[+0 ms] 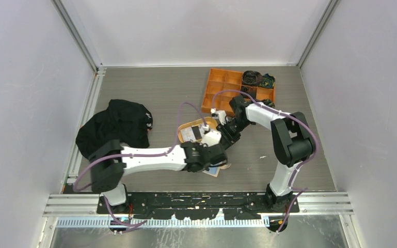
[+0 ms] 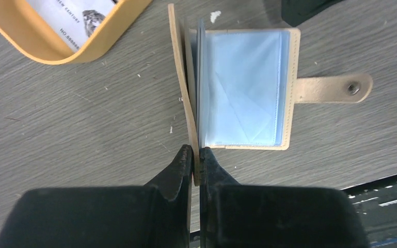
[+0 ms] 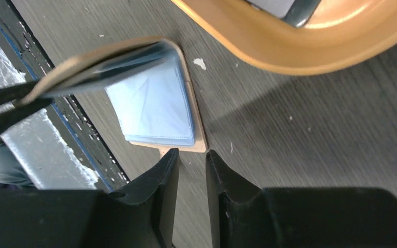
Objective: Put the credit cards into the card holder
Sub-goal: Close the card holder at the center of the board.
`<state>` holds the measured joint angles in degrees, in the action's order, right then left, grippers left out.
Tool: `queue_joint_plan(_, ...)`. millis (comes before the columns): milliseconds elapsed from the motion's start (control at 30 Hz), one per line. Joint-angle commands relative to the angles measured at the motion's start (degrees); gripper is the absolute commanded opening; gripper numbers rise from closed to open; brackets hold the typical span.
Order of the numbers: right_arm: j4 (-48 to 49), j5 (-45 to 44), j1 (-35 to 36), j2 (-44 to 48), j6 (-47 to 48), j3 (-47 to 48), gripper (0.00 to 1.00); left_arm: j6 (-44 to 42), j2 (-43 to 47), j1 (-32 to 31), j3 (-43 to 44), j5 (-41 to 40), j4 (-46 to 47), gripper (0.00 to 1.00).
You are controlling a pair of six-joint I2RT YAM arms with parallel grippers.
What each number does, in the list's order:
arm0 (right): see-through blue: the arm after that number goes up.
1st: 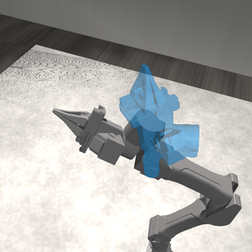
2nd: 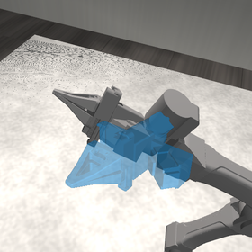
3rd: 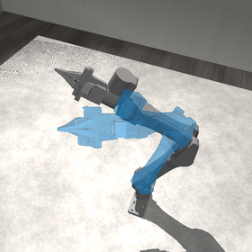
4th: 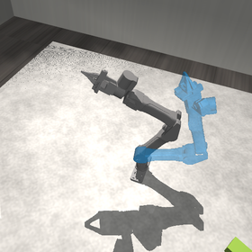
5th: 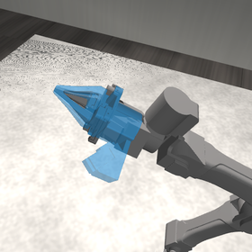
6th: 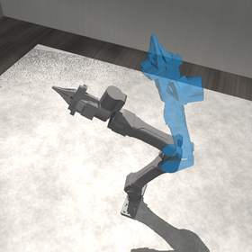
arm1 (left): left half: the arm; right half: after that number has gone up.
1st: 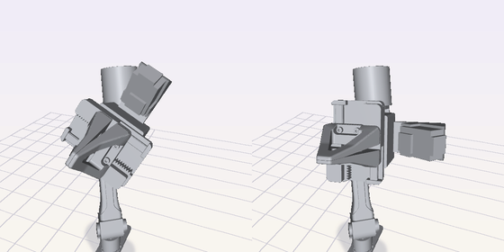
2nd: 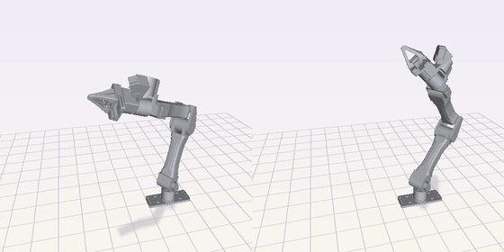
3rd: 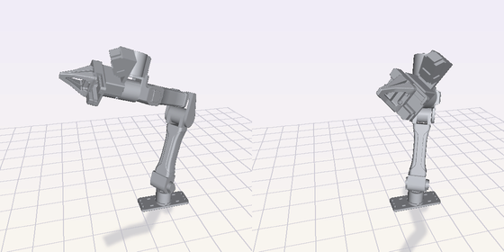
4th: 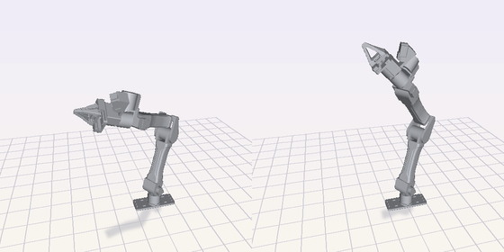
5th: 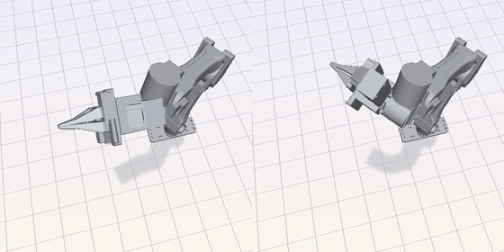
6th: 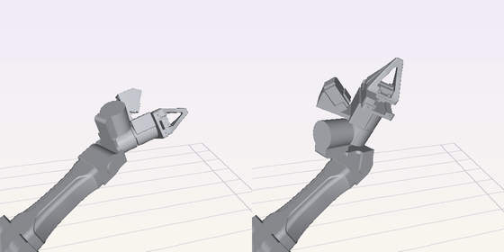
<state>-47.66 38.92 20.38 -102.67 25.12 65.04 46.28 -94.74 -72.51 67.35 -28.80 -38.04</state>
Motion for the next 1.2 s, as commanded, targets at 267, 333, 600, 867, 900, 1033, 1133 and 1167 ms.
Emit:
queue_joint_plan(267, -3.9, 0.1, -0.2, -4.0, -5.5, 2.6, 0.29, -4.3, -14.8, -5.0, 16.2, -0.8, -6.8, 0.19)
queue_joint_plan(333, -4.0, 0.0, -0.2, -4.2, -5.6, 2.6, 0.29, -4.6, -13.9, -5.1, 15.1, 1.2, -3.7, 0.25)
queue_joint_plan(600, -4.8, -0.9, -0.4, -3.2, -5.3, 3.4, 0.29, -5.4, -9.7, -1.7, 5.2, 15.9, 14.9, 0.49)
queue_joint_plan(867, -2.2, 0.3, -5.6, 6.7, -4.0, 1.4, 0.29, -0.2, -5.6, 5.8, -11.1, 31.7, 38.3, 0.49)
queue_joint_plan(900, -1.8, 1.6, -5.6, 8.1, -3.9, 0.7, 0.29, 0.3, -5.5, 6.2, -11.9, 32.3, 39.8, 0.49)
queue_joint_plan(1033, -2.2, 4.7, -5.6, 9.9, -3.4, 0.8, 0.29, 1.7, -6.0, 7.2, -13.2, 33.2, 41.9, 0.49)
queue_joint_plan(1133, -2.2, 8.8, -5.0, 9.1, -3.0, -0.8, 0.27, 2.9, -6.8, 7.6, -14.3, 34.5, 44.7, 0.46)
queue_joint_plan(1167, -2.5, 8.8, -4.1, 8.0, -3.0, -1.0, 0.26, 3.2, -7.1, 7.6, -14.5, 34.8, 45.4, 0.45)
